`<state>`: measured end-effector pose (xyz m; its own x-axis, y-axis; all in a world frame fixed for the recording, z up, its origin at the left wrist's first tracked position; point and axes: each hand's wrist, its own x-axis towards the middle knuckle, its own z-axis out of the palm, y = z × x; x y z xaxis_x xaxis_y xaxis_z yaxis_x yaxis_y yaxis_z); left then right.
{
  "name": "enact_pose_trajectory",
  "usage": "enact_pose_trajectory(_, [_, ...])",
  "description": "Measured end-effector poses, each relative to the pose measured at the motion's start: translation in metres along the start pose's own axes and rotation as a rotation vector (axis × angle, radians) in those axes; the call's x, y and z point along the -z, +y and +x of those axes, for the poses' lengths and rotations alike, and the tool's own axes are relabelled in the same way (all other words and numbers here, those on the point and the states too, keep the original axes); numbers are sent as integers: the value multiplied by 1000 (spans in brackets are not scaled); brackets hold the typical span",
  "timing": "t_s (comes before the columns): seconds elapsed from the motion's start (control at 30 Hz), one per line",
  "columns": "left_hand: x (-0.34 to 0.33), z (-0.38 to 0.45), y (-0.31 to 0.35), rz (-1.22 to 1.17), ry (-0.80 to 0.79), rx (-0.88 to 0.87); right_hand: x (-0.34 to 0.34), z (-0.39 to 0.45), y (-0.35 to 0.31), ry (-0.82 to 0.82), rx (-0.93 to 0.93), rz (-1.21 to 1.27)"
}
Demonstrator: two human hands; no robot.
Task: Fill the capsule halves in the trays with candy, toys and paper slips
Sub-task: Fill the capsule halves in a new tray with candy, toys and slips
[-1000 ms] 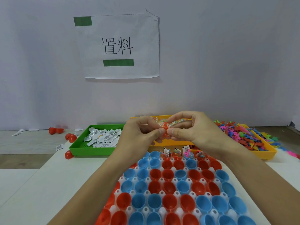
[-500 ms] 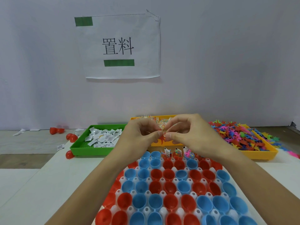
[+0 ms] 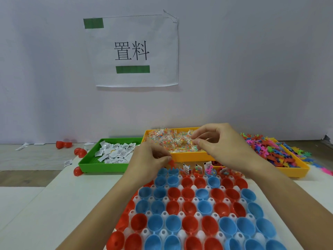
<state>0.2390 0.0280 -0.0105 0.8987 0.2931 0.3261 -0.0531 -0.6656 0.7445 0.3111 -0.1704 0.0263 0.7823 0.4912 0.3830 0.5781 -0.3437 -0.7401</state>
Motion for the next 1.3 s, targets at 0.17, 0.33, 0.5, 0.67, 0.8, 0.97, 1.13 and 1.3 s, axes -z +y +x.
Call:
enact_pose_trajectory(0.17, [-3, -1, -2, 47, 1, -12, -1, 1, 3, 3, 8, -9])
enact_pose_trajectory(0.33, [-7, -1, -5, 140, -19, -53, -2, 1, 7, 2, 10, -18])
enact_pose_trajectory(0.5, [-10, 0, -8, 188, 6, -50, -2, 3, 11, 9, 14, -37])
enact_pose_trajectory(0.67, [-8, 2, -8, 209, 17, -73, -3, 7, 21, 33, 5, -123])
enact_pose_trajectory(0.8, [-2, 3, -5, 198, 74, -136, -3, 10, 33, 27, 6, -262])
enact_pose_trajectory(0.97, [6, 6, -9, 286, 165, -232, -5, 9, 40, -60, 10, -425])
enact_pose_trajectory(1.13, [4, 4, -22, 499, -34, -159, -11, 6, 42, -158, -73, -644])
enact_pose_trajectory(1.3, [-2, 5, -24, 541, -70, -130, -14, 7, 42, -116, -84, -610])
